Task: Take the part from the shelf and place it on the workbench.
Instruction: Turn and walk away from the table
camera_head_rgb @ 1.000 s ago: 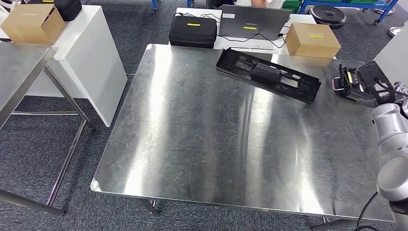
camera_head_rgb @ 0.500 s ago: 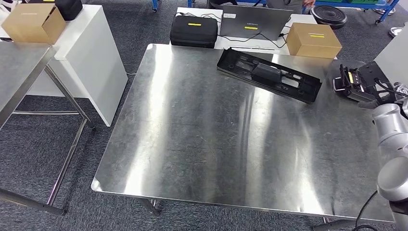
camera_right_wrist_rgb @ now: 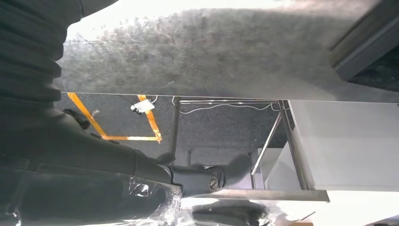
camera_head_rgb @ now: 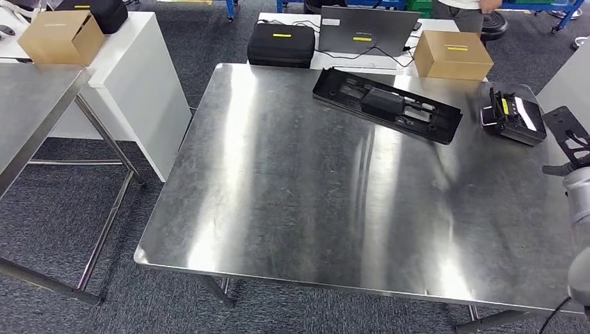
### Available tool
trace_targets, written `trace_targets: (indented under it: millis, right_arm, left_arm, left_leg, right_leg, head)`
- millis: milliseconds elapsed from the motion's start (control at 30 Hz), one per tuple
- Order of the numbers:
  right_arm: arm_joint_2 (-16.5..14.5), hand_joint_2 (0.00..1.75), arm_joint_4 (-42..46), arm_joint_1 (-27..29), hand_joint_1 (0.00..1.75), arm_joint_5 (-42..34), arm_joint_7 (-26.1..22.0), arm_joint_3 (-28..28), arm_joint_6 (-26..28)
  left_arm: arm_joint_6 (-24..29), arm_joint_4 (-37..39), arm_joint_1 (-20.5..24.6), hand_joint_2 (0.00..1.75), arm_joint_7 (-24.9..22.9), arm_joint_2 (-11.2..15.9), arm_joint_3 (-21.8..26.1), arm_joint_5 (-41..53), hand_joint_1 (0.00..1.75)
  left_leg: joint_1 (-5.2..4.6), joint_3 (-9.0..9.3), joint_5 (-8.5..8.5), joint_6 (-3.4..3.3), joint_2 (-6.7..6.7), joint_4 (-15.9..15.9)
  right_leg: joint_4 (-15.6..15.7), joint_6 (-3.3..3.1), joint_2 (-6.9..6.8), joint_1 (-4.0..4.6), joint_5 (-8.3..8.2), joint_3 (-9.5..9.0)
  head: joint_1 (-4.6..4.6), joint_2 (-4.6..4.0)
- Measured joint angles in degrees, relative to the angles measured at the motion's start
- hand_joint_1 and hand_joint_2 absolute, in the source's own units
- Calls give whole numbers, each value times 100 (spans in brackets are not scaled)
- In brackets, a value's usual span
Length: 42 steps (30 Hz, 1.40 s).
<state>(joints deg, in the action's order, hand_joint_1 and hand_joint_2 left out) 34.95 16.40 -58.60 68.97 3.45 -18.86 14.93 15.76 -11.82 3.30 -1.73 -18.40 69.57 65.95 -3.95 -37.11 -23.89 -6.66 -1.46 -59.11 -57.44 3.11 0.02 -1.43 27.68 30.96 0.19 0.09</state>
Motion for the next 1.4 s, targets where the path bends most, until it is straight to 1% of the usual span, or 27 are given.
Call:
trace_targets:
  millis: [33,100,133,167,200,233,300,367,400,500,567,633,667,700,767,867,933,967,1033,1067,1100,1200,1233,1267,1300,1367,1400]
  right_arm:
    - [-11,175,-2,1,0,5,11,-1,-2]
    - [-17,175,-3,-13,0,10,27,-1,-11]
    - [-14,175,-3,-20,0,11,31,-1,-17]
    - [-10,175,-3,-25,0,11,31,0,-25]
    - [-10,175,-3,-25,0,11,31,0,-31]
    - [-6,175,-3,-22,0,10,31,0,-34]
    - [15,175,-1,-21,0,5,31,-1,-34]
    - [48,175,8,-26,0,1,29,-1,-32]
    - [55,175,13,-29,0,-1,28,-1,-31]
    - [53,175,14,-19,0,2,33,-1,-24]
    - [53,175,14,-4,0,6,52,-4,-15]
    - [47,175,13,30,0,10,74,-9,-6]
    - [41,175,13,50,0,12,78,-11,-2]
    - [36,175,12,67,0,14,83,-11,-1]
    - [32,175,12,76,0,16,84,-11,-1]
    - [29,175,12,81,0,16,87,-11,1]
    - [19,175,12,89,0,17,93,-11,2]
    - [13,175,13,88,0,19,97,-11,6]
    - [2,175,13,76,0,23,98,-11,15]
    - [-4,175,15,66,0,26,99,-11,19]
    - [-13,175,16,61,0,31,104,-11,19]
    - [-37,175,22,46,0,54,150,-11,19]
    - [-40,175,23,44,0,56,159,-12,19]
    - [-40,175,23,44,0,52,153,-14,19]
    - [-37,175,23,44,0,45,138,-22,19]
    - [-22,175,31,43,0,28,110,-46,20]
    - [-11,175,36,41,0,25,105,-63,21]
  left_arm:
    - [1,-1,0,0,-6,2,6,-1,0]
    - [-3,-1,3,0,-11,2,20,-1,0]
    - [-5,-1,4,0,-12,2,28,-1,0]
    - [-8,-1,4,0,-13,2,35,-1,0]
    - [-7,-1,5,0,-13,2,41,-1,0]
    - [-7,-1,5,0,-13,2,44,-1,0]
    - [-7,-2,7,0,-13,2,44,-1,0]
    - [-7,-3,7,0,-15,4,44,0,0]
    - [-5,-4,8,0,-19,5,44,1,0]
    - [-2,-4,10,0,-39,4,45,1,0]
    - [-1,-3,11,0,-55,2,46,1,0]
    - [1,-3,10,0,-65,2,46,1,0]
    - [1,-3,9,0,-67,2,46,1,0]
    - [2,-3,8,0,-67,2,46,1,0]
    - [2,-3,8,0,-67,2,46,1,0]
    - [2,-3,8,0,-69,2,47,1,0]
    - [1,-3,9,0,-69,2,48,1,0]
    - [1,-3,10,0,-69,2,49,1,0]
    - [1,-4,15,0,-70,3,49,1,0]
    - [1,-5,16,0,-70,3,49,1,0]
    - [1,-6,17,0,-67,4,49,1,0]
    - [-3,-8,16,0,-41,4,53,-3,0]
    - [-1,-9,16,0,-35,4,55,-5,0]
    - [8,-9,16,0,-31,4,58,-8,0]
    - [19,-9,17,0,-30,4,62,-11,0]
    - [33,-9,18,0,-30,4,68,-16,0]
    - [35,-9,18,0,-27,4,72,-20,0]
  left_leg:
    - [26,-66,-168,75,7,-153]
    - [131,-269,-685,246,40,-752]
    - [197,-379,-913,313,59,-1129]
    - [258,-439,-1039,365,79,-1416]
    - [310,-418,-1055,409,98,-1544]
    - [351,-289,-966,443,112,-1458]
    - [395,261,-706,464,126,-727]
    - [379,739,-630,434,127,-22]
    - [358,833,-654,405,127,137]
    - [298,834,-571,273,130,262]
    - [281,827,-437,161,136,375]
    - [255,773,-370,89,140,398]
    - [240,749,-355,72,140,395]
    - [229,734,-345,61,140,392]
    - [219,725,-339,55,140,390]
    - [210,723,-336,54,139,388]
    - [191,720,-335,54,135,374]
    - [167,696,-353,70,130,326]
    - [129,621,-424,134,120,196]
    - [126,549,-513,196,116,62]
    - [150,443,-644,258,116,-144]
    - [287,-115,-1141,427,119,-1234]
    - [331,-257,-1186,464,121,-1478]
    - [369,-300,-1113,496,123,-1514]
    - [403,-225,-932,522,126,-1311]
    - [446,131,-497,545,127,-524]
    - [443,287,-368,538,125,-185]
  right_leg:
    - [5,-50,-16,-39,-41,40]
    - [5,-118,-37,-70,-123,135]
    - [4,-122,-43,-80,-160,194]
    - [2,-108,-46,-92,-197,250]
    - [2,-89,-49,-108,-232,304]
    - [1,-62,-51,-124,-265,350]
    - [3,0,-59,-159,-324,405]
    - [11,81,-78,-177,-379,422]
    - [20,123,-88,-181,-407,422]
    - [61,250,-96,-157,-474,445]
    - [-249,221,-84,-137,-282,610]
    - [-1012,151,-58,-120,102,935]
    - [-1364,146,-46,-105,245,1071]
    - [-1598,152,-35,-90,329,1160]
    - [-1724,166,-27,-75,364,1200]
    - [-1697,180,-27,-70,348,1170]
    - [-1458,221,-27,-62,253,998]
    - [-1016,207,-27,-31,127,735]
    - [-214,108,-25,-32,-96,286]
    - [61,28,-25,-39,-164,141]
    - [70,-20,-28,-73,-172,142]
    - [72,-72,-37,-97,-173,152]
    - [72,-71,-38,-110,-172,153]
    - [71,-68,-38,-126,-171,150]
    - [71,-64,-38,-146,-170,143]
    - [70,-42,-36,-176,-167,127]
    - [68,-9,-34,-172,-167,132]
  head:
    - [-11,0]
    - [-35,0]
    - [-42,0]
    - [-45,0]
    - [-47,0]
    - [-49,0]
    - [-58,0]
    - [-59,0]
    - [-65,0]
    - [-77,0]
    - [-54,0]
    - [-20,0]
    - [-7,0]
    - [1,0]
    - [7,0]
    - [8,0]
    - [10,0]
    - [12,0]
    - [16,0]
    - [8,0]
    - [-4,0]
    - [-34,0]
    - [-35,0]
    - [-37,0]
    - [-39,0]
    - [-48,0]
    - [-54,0]
